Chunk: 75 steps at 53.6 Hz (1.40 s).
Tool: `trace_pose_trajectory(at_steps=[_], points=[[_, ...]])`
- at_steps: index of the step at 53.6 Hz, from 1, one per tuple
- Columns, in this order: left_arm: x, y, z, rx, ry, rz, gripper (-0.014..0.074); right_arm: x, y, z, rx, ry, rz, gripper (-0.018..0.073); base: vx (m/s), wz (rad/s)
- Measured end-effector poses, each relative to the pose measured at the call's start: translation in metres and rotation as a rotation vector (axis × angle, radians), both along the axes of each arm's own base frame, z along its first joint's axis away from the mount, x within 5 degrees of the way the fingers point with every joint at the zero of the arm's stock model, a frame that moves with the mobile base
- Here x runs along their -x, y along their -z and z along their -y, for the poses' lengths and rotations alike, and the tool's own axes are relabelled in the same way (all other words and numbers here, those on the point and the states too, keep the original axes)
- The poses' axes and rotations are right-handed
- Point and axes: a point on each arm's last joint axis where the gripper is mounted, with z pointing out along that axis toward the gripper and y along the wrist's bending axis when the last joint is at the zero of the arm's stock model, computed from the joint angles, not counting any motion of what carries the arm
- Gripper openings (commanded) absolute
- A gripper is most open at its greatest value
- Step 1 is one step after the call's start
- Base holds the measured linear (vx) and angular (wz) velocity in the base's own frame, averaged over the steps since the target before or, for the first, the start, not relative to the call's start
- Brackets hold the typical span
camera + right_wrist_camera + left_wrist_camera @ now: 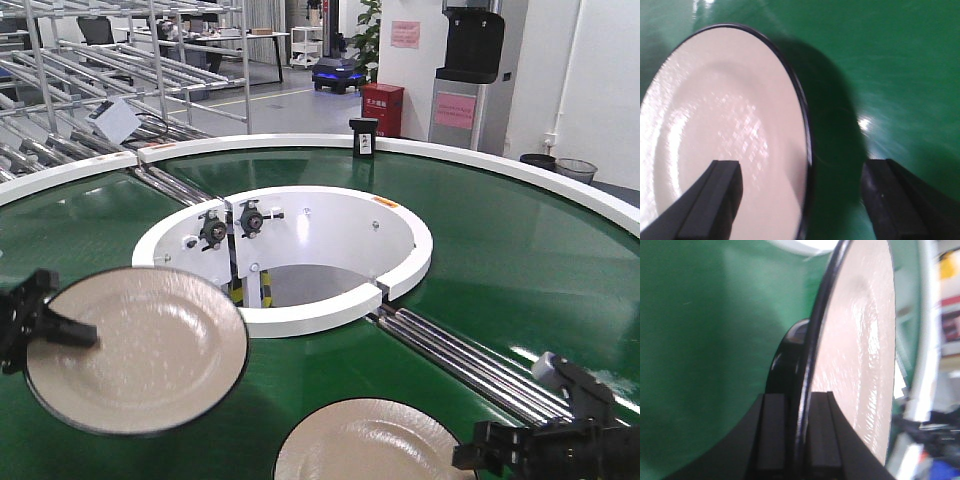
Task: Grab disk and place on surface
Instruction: 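Grip each plate rim and lift both plates off the conveyor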
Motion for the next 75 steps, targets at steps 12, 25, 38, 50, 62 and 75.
trace_pose_trajectory(at_steps=[12, 25, 38, 50, 62, 75], points=[[0.003, -0.011, 0.003, 0.039, -0.02, 0.018, -0.0001, -0.016, 0.035, -0.01, -0.132, -0.008, -0.014, 0.054, 0.0, 0.0], [0.003, -0.01, 0.001, 0.027, -0.031, 0.021, -0.0001, -0.021, 0.05, -0.033, -0.238, -0.061, -0.003, 0.0477, 0.0, 0.0], [0.003, -0.01, 0.001, -0.009, 0.004, 0.065, -0.0001, -0.018, 0.055, -0.038, -0.257, -0.048, -0.067, 0.0193, 0.0, 0.0], [0.003, -0.01, 0.001, -0.026, 0.021, 0.087, -0.0001, -0.015, 0.042, -0.038, -0.284, -0.075, -0.057, -0.0013, 0.0, 0.0], [0.0, -0.01, -0.001, -0.041, -0.011, 0.1, -0.0001, -0.008, 0.004, -0.008, -0.277, -0.032, 0.015, -0.0008, 0.0, 0.0], [-0.002, -0.01, 0.005, -0.005, -0.054, 0.057, -0.0001, -0.007, -0.084, 0.018, -0.305, 0.076, 0.187, -0.0008, 0.0, 0.0]])
